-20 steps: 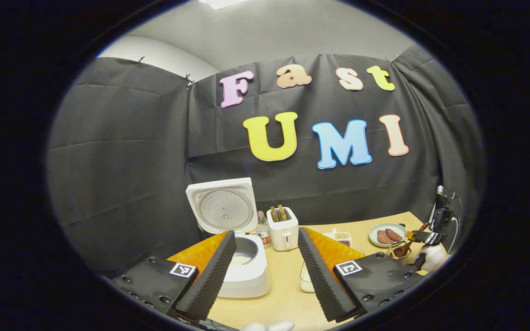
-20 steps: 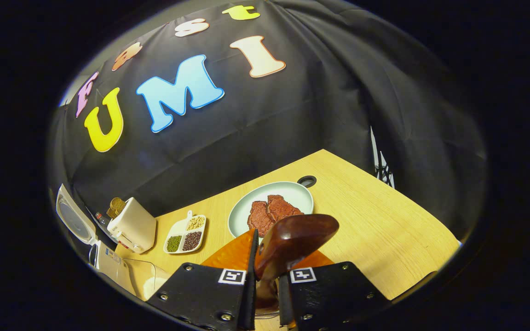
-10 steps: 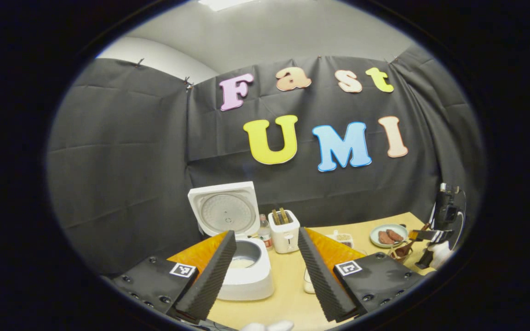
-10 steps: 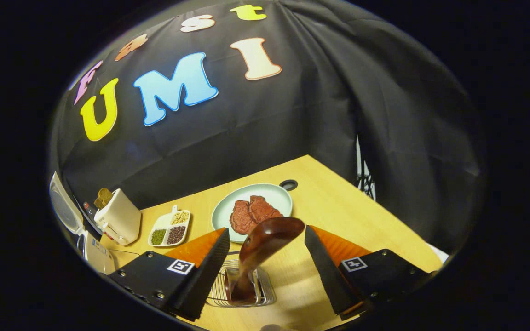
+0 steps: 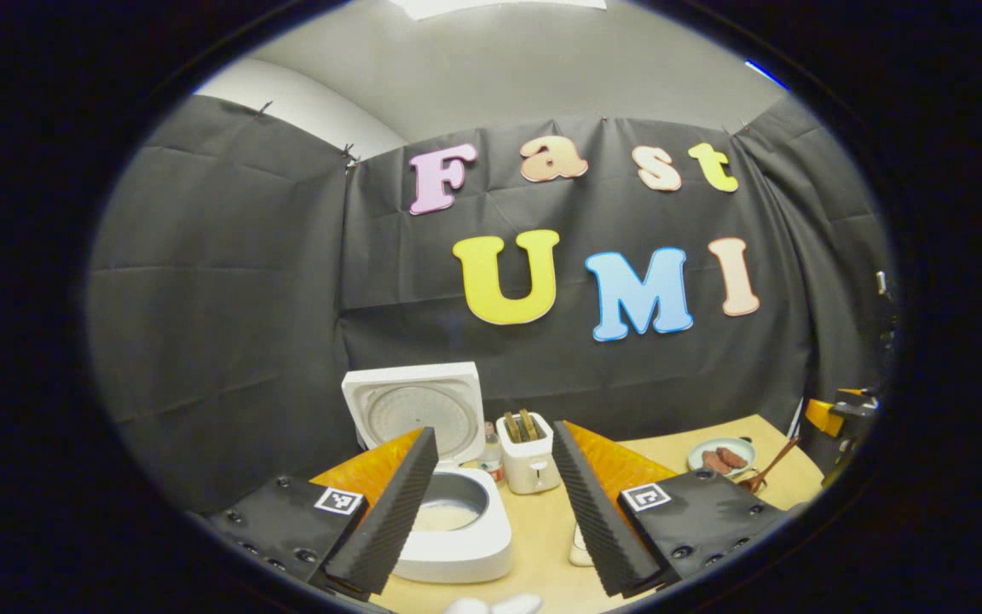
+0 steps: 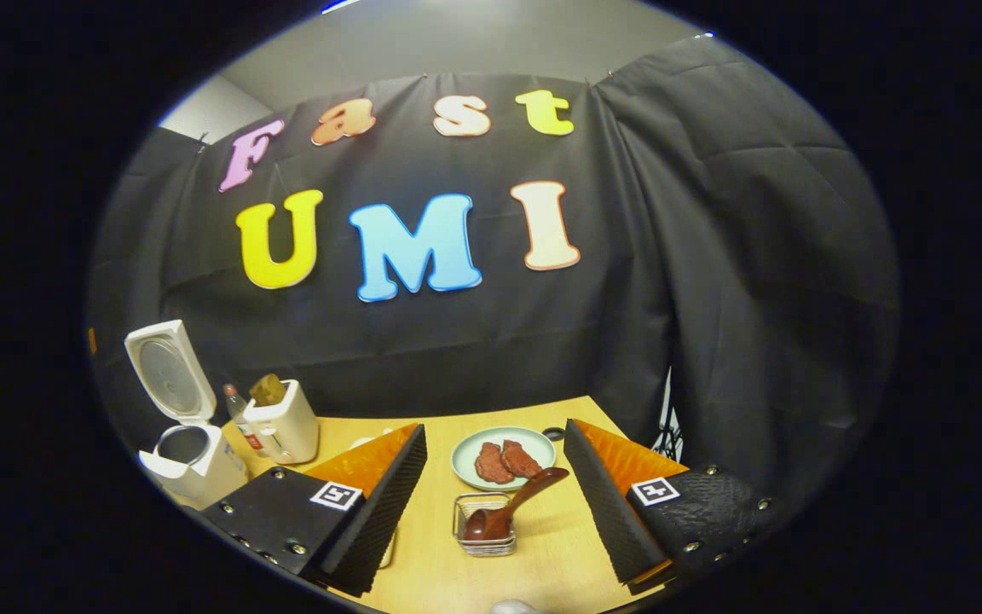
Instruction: Close the left gripper, press the button to open the rice cooker; take a wooden spoon from the chopstick holder with the right hand, scoop a spoonful of rice and pour it into the rice cooker, then put the wooden spoon back into the chopstick holder.
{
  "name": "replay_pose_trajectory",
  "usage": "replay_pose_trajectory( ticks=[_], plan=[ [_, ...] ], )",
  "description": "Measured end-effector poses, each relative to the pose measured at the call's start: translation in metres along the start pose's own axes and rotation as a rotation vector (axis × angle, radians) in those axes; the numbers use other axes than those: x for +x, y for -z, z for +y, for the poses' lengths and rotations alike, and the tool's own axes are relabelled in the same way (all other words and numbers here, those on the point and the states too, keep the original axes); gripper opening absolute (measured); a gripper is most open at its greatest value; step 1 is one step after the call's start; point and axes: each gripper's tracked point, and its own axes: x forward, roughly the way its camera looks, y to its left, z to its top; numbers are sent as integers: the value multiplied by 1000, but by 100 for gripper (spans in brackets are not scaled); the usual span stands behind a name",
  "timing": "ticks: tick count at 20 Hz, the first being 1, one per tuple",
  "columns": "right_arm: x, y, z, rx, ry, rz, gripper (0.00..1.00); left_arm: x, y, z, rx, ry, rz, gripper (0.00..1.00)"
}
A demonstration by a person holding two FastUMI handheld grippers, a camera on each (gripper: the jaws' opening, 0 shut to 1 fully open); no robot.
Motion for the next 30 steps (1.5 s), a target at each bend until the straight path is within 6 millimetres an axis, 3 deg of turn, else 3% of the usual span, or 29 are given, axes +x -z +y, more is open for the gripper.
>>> replay_pose_trajectory(
  ticks=[3,5,9,10,14,19,22,25,30],
  plan=[
    [-49,-32,24,-25,-27,-65,95,13,-20,13,-31,11,-41,94],
    [-81,-47,43,-47,-53,-102,99,16,-30,23,-29,14,-64,94],
    [-128,-49,81,-44,-125,-87,95,37,-37,45,-71,8,-30,94],
    [-136,-49,88,-61,-132,-82,99,49,-40,54,-79,0,-14,94],
    [-156,-52,112,-74,-150,-74,99,120,-63,90,-107,-43,14,94],
    [-157,-50,120,-100,-132,-48,99,225,-79,120,-106,-77,72,93],
    [-151,-43,123,-104,-124,-13,99,278,-61,125,-105,-71,140,93],
    [-146,-36,124,-104,-120,21,99,320,-25,136,-96,-95,239,94],
    [-141,-27,126,-119,-119,57,99,353,28,147,-114,-124,372,94]
  ],
)
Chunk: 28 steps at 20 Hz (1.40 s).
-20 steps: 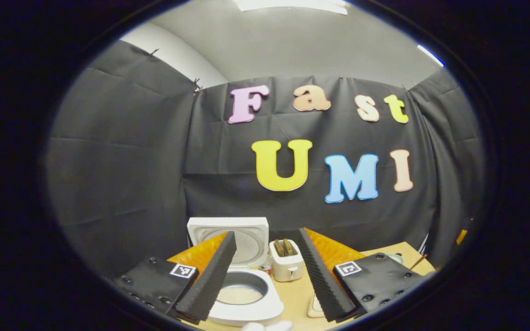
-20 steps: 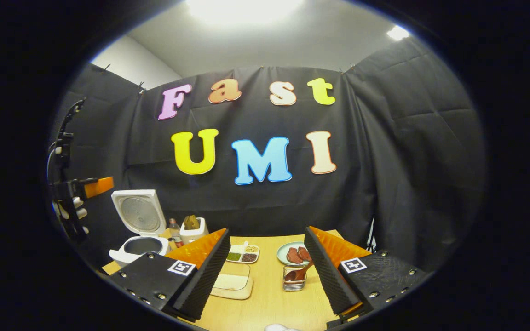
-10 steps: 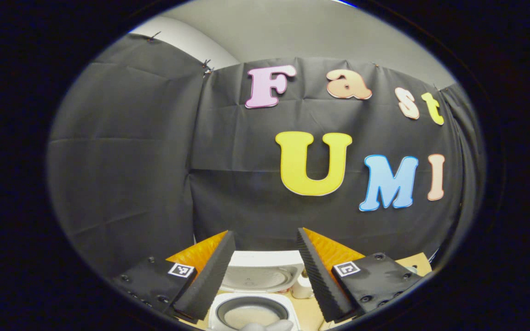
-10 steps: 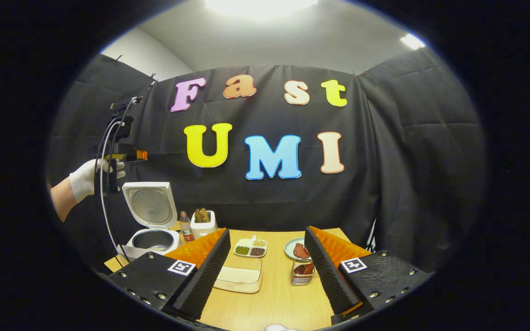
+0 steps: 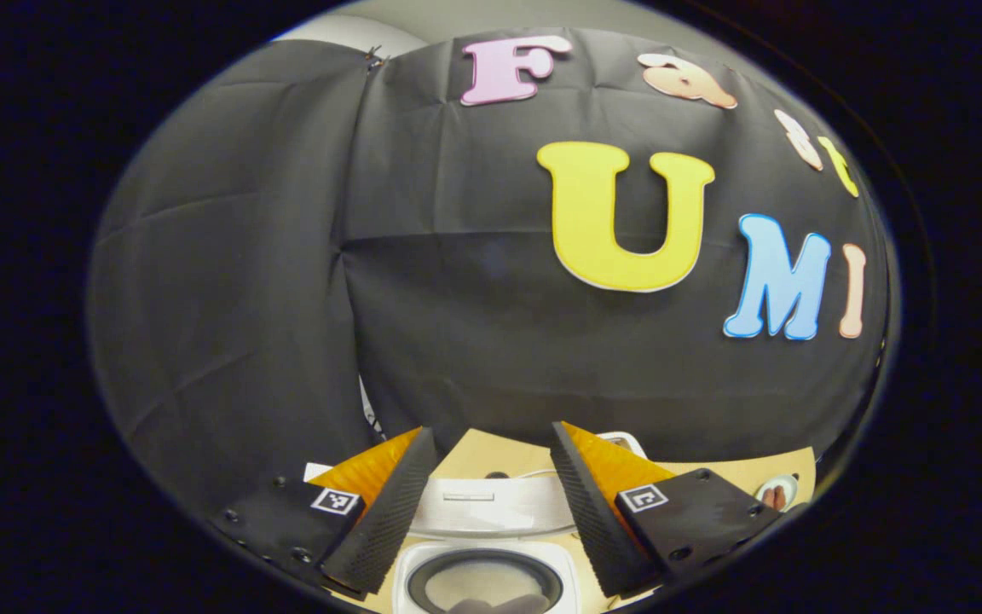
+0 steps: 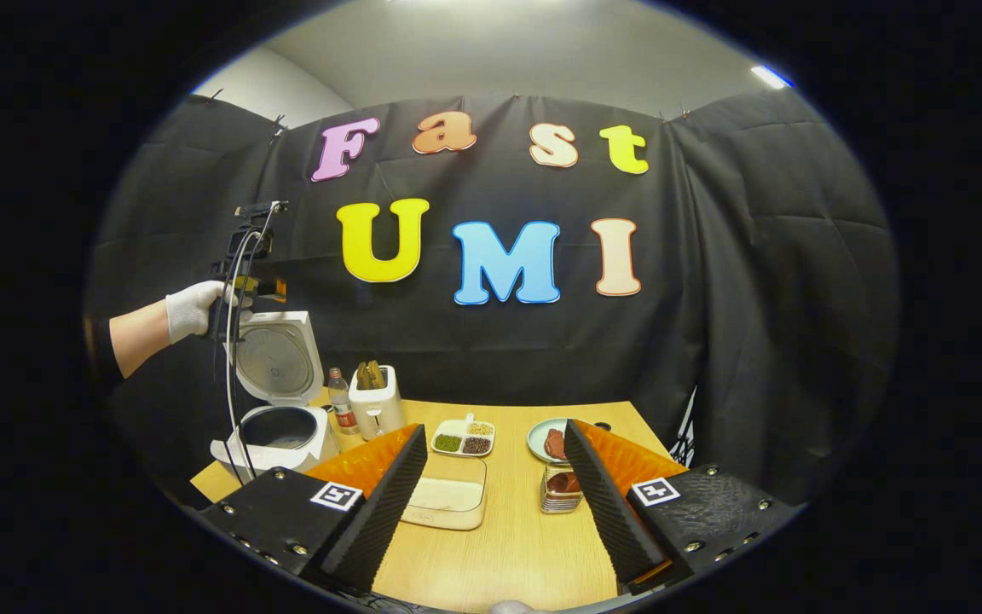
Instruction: Close the left gripper, press the button to open the rice cooker; take a wooden spoon from the chopstick holder with the right hand, scoop a spoonful of rice and pour it into the rice cooker, then put the wooden spoon back into the chopstick holder.
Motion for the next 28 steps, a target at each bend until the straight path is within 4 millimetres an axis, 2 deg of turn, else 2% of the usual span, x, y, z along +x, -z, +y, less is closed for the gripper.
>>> replay_pose_trajectory(
  ticks=[2,3,6,10,12,13,14,15,16,19,27,28],
  plan=[
    [3,4,1,11,-4,12,99,9,10,5,-4,-14,31,96],
    [5,5,1,20,-5,20,99,11,8,5,1,-15,20,93],
    [9,13,1,45,-13,43,99,13,11,4,35,-14,38,94],
    [11,21,3,69,-22,64,99,8,16,0,33,0,75,97],
    [10,20,3,62,-26,61,99,5,20,1,32,6,91,94],
    [10,21,4,66,-29,61,99,0,25,-1,30,7,102,100],
    [10,22,5,73,-34,61,99,-8,29,-1,36,10,106,94],
    [10,23,5,79,-39,64,99,-19,34,-1,37,11,112,94],
    [10,24,4,81,-42,64,99,-27,37,-1,34,13,115,100],
    [7,31,2,103,-51,77,99,-45,53,0,30,14,137,98],
    [-1,52,-4,120,-77,105,99,-101,119,-4,24,17,245,100],
    [-2,55,-8,120,-74,110,99,-104,125,-4,24,17,257,94]
  ],
)
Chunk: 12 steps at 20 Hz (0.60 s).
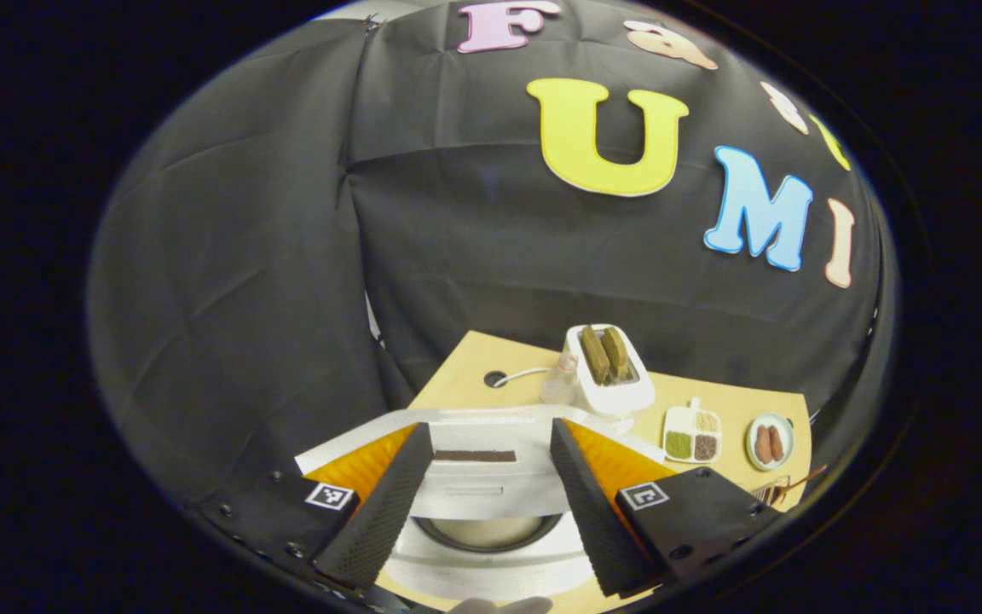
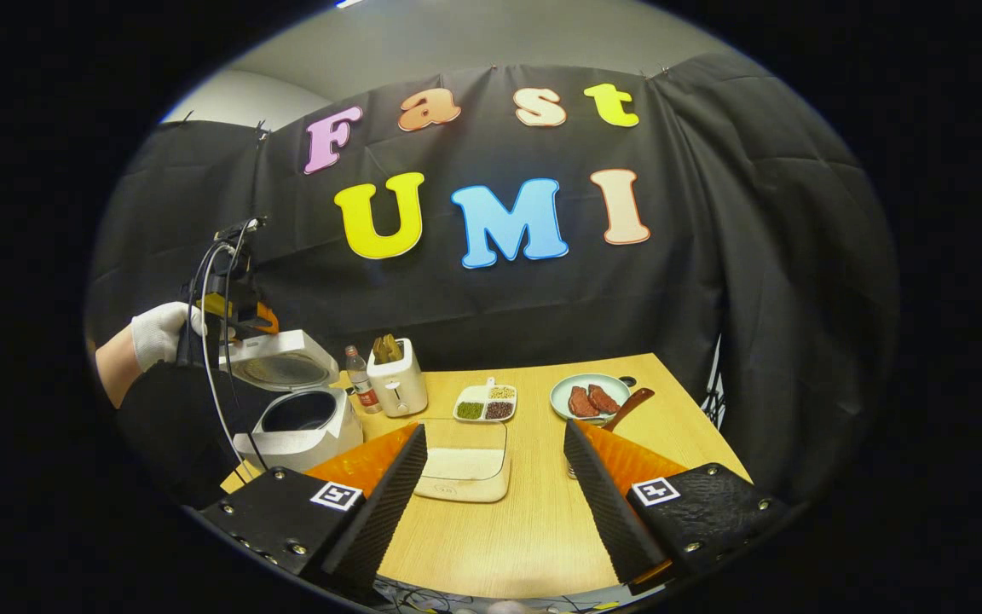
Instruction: Close the left gripper, press the button to open the rice cooker; take a wooden spoon from the chopstick holder with the right hand, scoop a spoonful of rice and pour it into the rice cooker, then put the wooden spoon back into the chopstick holder.
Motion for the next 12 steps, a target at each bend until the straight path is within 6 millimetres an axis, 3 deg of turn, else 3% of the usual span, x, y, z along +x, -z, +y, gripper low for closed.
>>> replay_pose_trajectory(
  ticks=[3,8,11,12],
  plan=[
    [-2,11,-5,4,-1,22,99,-5,30,-2,-3,10,65,100],
    [-6,20,-11,2,-3,40,99,11,85,-1,-11,13,169,96],
    [-7,21,-21,10,12,47,99,4,108,1,-6,12,208,93],
    [-6,22,-23,13,17,48,99,6,114,1,-7,11,221,100]
  ],
)
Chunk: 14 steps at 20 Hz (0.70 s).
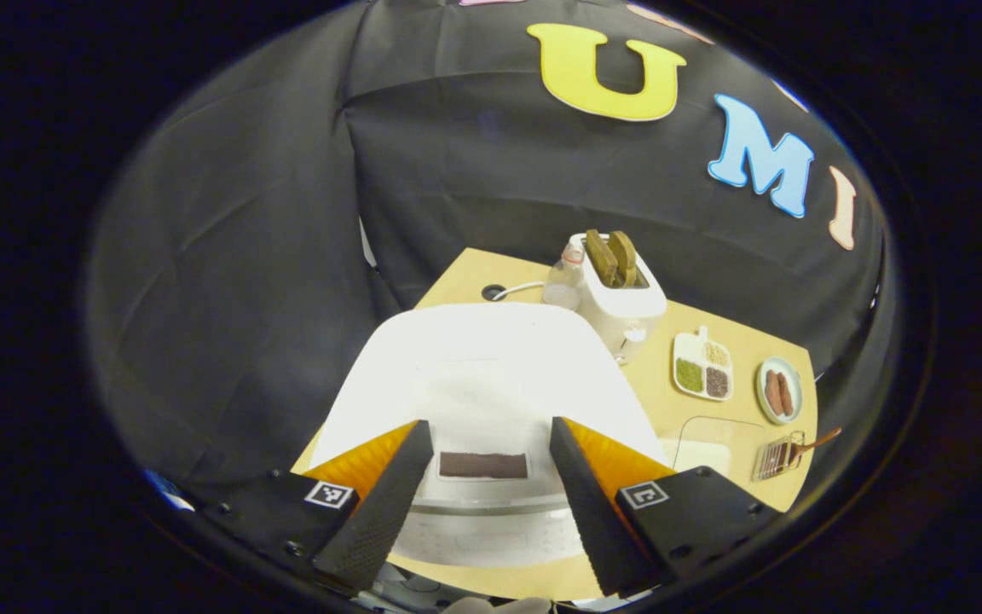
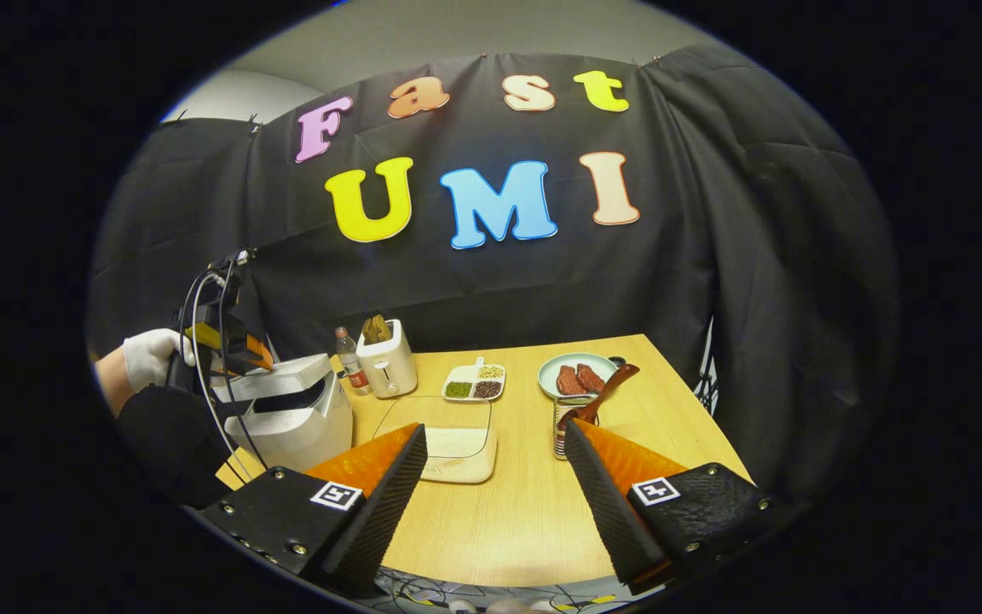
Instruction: Close the left gripper, press the button to open the rice cooker; take a wooden spoon from the chopstick holder with the right hand, scoop a spoonful of rice and pour it into the rice cooker, then put the wooden spoon back into the chopstick holder.
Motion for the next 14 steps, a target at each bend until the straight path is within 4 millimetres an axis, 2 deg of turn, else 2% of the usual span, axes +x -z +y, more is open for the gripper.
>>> replay_pose_trajectory(
  ticks=[4,9,14],
  plan=[
    [-2,5,-3,5,6,10,99,20,21,0,3,-4,43,98],
    [-1,9,-3,13,1,25,99,31,45,3,-11,-8,119,100],
    [5,14,-7,7,20,40,99,41,53,0,8,-4,139,100]
  ],
)
